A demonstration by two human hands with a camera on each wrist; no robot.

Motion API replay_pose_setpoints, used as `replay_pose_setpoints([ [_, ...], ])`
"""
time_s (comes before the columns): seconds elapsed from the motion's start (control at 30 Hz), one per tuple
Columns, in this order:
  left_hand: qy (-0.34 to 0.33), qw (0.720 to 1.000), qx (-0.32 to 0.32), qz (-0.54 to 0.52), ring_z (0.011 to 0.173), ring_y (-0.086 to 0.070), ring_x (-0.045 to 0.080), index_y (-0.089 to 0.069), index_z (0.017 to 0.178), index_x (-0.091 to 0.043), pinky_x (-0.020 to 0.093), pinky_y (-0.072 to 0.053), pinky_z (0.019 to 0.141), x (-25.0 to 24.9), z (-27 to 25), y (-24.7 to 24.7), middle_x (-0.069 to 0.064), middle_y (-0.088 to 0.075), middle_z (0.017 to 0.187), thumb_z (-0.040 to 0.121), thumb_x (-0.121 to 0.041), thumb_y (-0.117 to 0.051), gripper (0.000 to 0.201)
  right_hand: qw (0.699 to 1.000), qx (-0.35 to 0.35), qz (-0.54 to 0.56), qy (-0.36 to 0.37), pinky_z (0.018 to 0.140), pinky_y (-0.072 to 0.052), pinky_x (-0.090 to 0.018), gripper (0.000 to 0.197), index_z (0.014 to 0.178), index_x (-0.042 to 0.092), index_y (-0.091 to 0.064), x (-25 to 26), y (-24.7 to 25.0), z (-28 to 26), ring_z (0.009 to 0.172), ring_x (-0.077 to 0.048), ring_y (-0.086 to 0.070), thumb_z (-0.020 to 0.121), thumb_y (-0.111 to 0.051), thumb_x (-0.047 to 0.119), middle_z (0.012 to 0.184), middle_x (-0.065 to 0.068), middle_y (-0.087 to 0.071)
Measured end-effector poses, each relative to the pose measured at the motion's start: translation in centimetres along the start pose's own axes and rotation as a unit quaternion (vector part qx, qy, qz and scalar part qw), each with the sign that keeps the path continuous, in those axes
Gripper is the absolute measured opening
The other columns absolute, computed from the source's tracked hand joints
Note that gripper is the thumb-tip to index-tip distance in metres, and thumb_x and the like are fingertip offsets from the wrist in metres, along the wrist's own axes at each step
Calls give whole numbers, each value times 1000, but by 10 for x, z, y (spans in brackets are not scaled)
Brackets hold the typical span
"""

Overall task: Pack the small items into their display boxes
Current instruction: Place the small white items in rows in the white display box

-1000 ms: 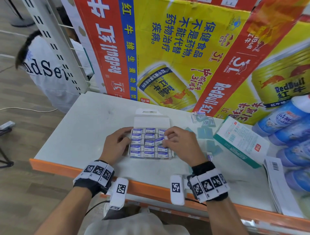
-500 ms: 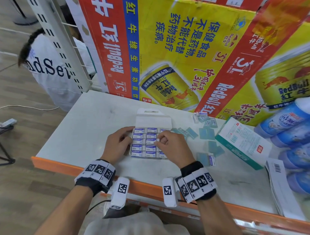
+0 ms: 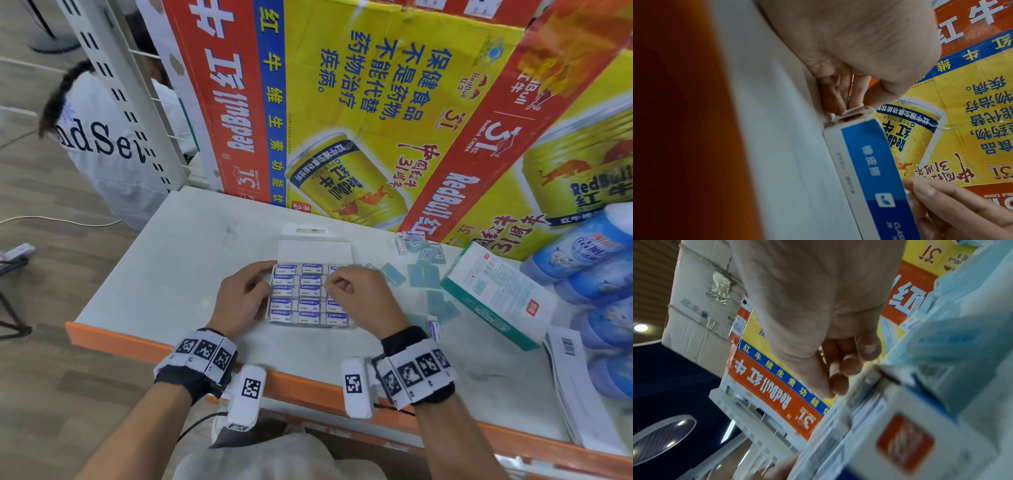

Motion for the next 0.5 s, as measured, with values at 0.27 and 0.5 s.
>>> replay_pose_setpoints([
  [0.27,-9,1000,-4,12,77,-66,12,-65,103,-40,29,-53,68,1,1,0,-11,-71,79,71,-25,-48,39,986,-106,-89,-98,79,-39,-23,24,108,10,-66,-52,65,29,85,-15,-54,88,-52,10,105,-8,-64],
  [0.5,-5,1000,-6,12,76,-66,12,-66,104,-36,29,-53,68,2,1,0,-8,-71,79,70,-24,-48,40,972,-21,-153,-176,103,-36,-34,36,125,14,-58,-80,71,46,115,-32,-50,90,-48,12,130,-18,-45],
])
Point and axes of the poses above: each hand's wrist, its own z-axis towards the middle knuckle, its own y-axis out of the back of the hand, x = y × z, the point moved 1 cm from there along z, towards the middle knuckle
